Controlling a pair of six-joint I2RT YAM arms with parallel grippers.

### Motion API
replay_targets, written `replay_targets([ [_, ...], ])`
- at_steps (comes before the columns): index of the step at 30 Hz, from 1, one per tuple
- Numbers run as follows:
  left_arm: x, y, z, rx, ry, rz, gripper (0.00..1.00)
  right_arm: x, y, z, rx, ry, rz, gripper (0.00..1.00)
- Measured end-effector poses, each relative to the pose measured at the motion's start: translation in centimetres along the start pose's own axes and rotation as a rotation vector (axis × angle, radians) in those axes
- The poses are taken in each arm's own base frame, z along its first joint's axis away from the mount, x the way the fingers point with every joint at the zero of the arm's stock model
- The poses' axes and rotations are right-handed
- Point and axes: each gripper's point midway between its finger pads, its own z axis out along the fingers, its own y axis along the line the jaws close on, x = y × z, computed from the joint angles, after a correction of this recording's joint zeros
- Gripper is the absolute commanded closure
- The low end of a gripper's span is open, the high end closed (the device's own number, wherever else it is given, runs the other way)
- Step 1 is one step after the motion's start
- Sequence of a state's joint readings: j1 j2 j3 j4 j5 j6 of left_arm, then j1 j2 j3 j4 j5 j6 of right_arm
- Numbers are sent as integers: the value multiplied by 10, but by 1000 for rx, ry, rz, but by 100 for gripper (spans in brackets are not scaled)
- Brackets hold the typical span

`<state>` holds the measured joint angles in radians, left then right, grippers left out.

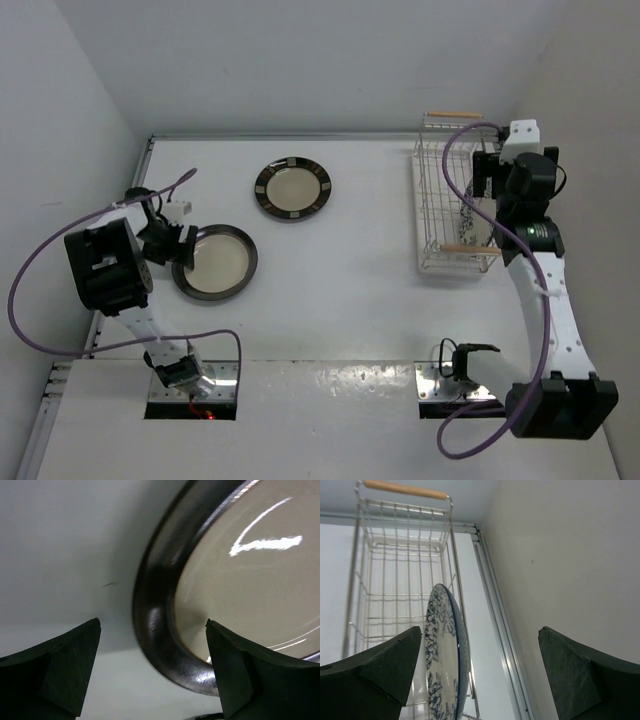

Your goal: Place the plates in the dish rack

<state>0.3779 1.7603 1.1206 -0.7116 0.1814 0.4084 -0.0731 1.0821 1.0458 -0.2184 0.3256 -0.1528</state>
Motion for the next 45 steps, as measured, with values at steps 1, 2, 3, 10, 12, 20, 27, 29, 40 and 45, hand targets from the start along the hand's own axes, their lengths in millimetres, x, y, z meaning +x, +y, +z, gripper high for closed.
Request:
replay_targets([
  [1, 1, -4, 6, 33, 6, 8, 23, -4, 0, -6, -8, -21, 12, 2],
  [2, 3, -10, 10, 70, 10, 16, 29, -8, 0, -12, -14, -41, 27, 2],
  [3, 3, -12, 11, 88, 16, 28, 35, -12, -1, -18, -20, -63, 40, 2],
  [10, -13, -54, 10, 405, -24, -2, 100, -20, 17, -50, -139, -137, 101, 4],
  [12, -5, -79, 3, 534, 11, -40, 100, -18, 36, -57, -228, -128, 131, 8],
  [20, -26, -133, -38, 560, -52, 199, 100, 21, 228, -127, -979, 24, 173, 8],
  [27, -51, -214, -125, 501, -330, 684, 100, 95, 366, -172, -1290, 322, 26, 7],
  [29, -51, -224, -140, 496, -380, 744, 100, 99, 388, -171, -1310, 356, 30, 7],
  [40, -40, -247, -157, 558, -416, 820, 100, 82, 456, -186, -1453, 299, 118, 92],
  [45, -56, -241, -164, 555, -468, 716, 73, 79, 451, -206, -1522, 263, 118, 100],
])
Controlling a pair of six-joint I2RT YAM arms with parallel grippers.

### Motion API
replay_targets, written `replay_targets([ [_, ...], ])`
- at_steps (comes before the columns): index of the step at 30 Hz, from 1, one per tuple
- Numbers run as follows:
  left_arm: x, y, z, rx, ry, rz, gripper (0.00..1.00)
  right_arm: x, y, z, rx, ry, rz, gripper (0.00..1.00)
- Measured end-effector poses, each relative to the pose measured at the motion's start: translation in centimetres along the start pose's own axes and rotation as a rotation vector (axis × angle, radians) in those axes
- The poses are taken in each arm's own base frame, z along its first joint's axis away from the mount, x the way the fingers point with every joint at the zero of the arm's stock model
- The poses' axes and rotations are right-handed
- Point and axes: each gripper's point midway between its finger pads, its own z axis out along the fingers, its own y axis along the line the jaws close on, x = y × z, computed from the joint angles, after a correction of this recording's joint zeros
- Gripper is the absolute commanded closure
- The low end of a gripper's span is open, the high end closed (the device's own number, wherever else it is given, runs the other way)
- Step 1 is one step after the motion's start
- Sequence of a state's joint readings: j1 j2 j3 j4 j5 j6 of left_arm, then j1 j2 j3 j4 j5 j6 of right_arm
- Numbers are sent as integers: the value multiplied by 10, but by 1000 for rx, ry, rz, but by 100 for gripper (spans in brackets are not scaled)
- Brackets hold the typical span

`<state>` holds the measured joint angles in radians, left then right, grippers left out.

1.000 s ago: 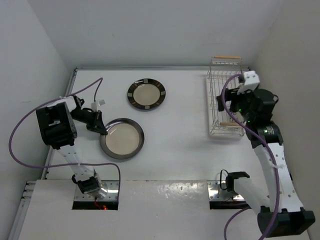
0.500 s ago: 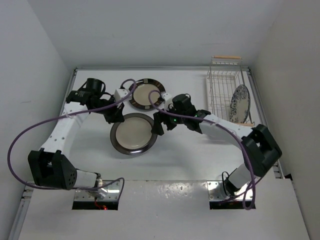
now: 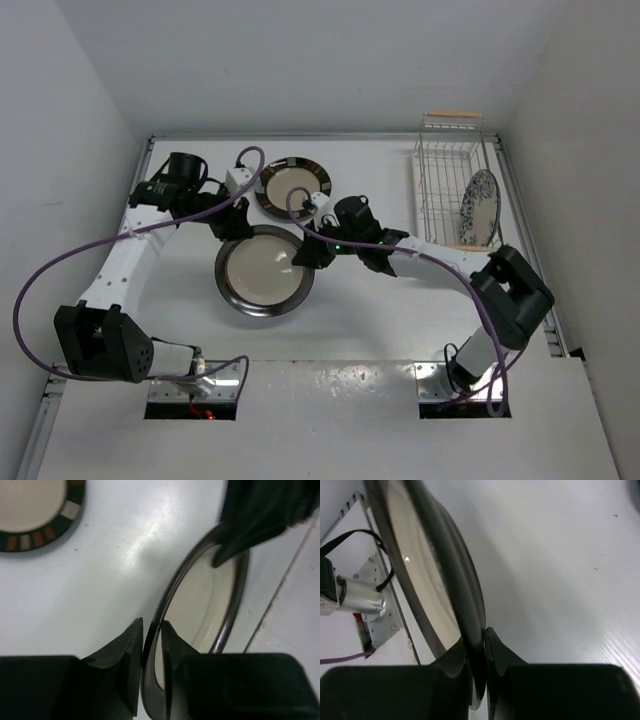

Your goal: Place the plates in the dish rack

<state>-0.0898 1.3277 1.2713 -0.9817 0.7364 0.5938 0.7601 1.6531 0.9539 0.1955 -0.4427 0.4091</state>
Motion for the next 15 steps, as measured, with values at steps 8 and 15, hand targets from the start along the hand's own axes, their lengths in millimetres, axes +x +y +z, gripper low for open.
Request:
replay_targets([
  [8, -22, 51, -26, -295, -27, -113, 20, -49, -43, -76, 321, -159, 51, 100],
  [15, 1, 104, -63, -632, 49, -242, 19, -173, -91, -217, 853, -424, -109, 100],
])
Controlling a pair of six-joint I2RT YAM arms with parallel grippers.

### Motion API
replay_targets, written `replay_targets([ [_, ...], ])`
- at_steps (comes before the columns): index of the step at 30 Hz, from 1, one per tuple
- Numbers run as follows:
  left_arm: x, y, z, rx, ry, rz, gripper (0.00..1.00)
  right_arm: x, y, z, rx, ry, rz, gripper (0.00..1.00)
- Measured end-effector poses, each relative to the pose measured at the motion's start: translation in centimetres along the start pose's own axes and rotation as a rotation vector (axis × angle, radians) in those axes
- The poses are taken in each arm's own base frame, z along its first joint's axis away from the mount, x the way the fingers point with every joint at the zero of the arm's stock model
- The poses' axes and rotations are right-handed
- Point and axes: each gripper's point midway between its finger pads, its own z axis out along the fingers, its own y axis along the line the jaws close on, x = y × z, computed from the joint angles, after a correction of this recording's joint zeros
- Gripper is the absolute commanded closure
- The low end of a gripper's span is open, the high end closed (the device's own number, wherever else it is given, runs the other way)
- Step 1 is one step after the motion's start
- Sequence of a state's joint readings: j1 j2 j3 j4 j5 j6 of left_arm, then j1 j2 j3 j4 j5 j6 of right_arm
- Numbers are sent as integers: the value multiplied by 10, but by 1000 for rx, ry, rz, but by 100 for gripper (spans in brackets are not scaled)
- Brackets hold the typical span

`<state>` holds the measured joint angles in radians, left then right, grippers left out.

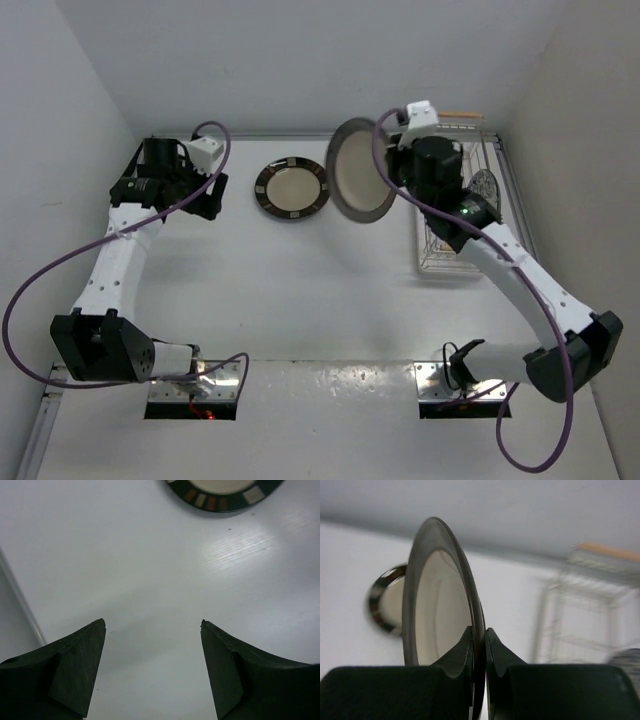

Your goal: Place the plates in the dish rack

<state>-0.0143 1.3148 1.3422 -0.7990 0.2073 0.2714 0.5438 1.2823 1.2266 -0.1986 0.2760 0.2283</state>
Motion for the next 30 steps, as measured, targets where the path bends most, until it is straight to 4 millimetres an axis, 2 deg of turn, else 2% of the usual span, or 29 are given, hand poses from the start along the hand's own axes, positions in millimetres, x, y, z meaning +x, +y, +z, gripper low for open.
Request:
replay_targets([
  [3, 12, 16, 1, -75, 29, -39, 19, -61, -73, -24, 295, -135, -99, 100],
  [6, 28, 18, 5, -89, 65, -70, 19, -84, -130, -46, 526, -159, -156, 100],
  [8, 35, 17, 7, -87, 80, -82, 19, -82, -166, -58, 664, -121, -185, 100],
  [11, 36, 19, 7, -90, 82, -92, 19, -56, -205, -66, 801, -11, -223, 100],
  [14, 37, 22, 7, -97, 82, -103, 19, -10, -222, -63, 824, 114, -256, 100],
  [18, 41, 22, 8, -96, 87, -113, 19, 52, -230, -56, 768, 270, -257, 100],
  [20, 43, 21, 8, -94, 92, -117, 19, 70, -232, -55, 748, 320, -249, 100],
  [23, 43, 22, 8, -93, 90, -123, 19, 83, -235, -53, 735, 347, -238, 100],
  [30, 43, 22, 7, -94, 86, -126, 19, 94, -230, -42, 672, 374, -278, 100],
])
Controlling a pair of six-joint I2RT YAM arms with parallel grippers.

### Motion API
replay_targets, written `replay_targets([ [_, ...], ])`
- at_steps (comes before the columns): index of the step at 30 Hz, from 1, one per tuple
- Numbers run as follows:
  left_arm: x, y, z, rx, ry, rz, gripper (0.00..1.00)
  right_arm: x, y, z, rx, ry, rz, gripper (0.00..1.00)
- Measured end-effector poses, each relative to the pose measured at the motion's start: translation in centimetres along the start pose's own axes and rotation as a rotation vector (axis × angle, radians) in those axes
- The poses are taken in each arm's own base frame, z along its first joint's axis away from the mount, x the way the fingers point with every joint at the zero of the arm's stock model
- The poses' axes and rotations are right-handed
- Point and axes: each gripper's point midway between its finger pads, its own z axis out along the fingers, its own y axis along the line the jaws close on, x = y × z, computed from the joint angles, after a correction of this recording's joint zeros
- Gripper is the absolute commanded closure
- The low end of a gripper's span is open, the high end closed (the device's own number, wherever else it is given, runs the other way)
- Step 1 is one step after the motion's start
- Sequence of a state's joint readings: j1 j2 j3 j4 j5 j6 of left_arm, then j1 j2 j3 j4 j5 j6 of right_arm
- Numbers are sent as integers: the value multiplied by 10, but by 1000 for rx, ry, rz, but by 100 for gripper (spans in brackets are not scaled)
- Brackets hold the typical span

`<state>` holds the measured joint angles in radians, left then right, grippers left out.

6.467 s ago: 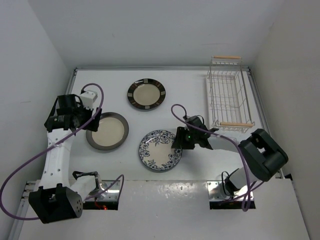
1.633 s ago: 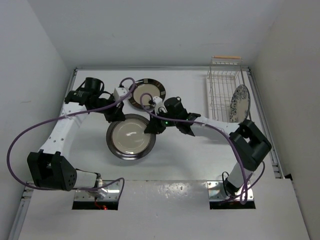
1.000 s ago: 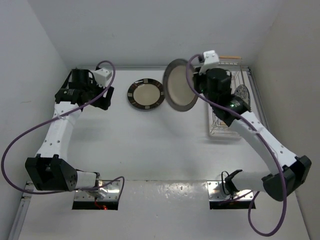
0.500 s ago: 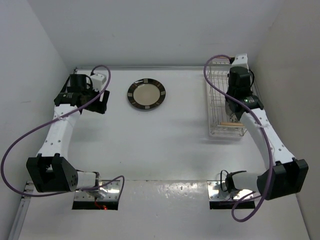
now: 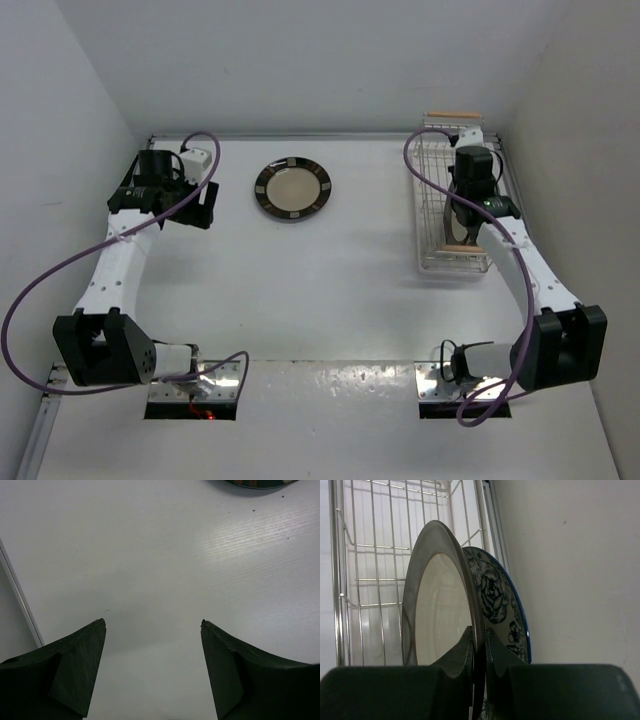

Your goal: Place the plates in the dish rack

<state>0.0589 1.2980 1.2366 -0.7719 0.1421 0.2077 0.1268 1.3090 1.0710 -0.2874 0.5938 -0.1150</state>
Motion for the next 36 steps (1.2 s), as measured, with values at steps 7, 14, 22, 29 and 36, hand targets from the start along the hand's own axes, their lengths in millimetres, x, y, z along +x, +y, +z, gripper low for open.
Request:
replay_targets([
  [7, 1, 0, 0, 0, -3, -2, 19, 8, 13, 2, -40, 1, -66, 79],
  [14, 0, -4, 0, 20, -8, -2, 16, 10, 20, 3, -64, 9, -92, 25],
  [22, -20, -34, 50, 168, 65, 38, 14, -37, 9, -15, -114, -60, -46, 8],
  [29, -46, -62, 166, 300, 151, -54, 14, -66, -5, -36, -132, -127, 7, 8],
  [36, -38, -64, 248, 281, 204, -185, 14, -69, -10, -66, -188, -175, 86, 8],
])
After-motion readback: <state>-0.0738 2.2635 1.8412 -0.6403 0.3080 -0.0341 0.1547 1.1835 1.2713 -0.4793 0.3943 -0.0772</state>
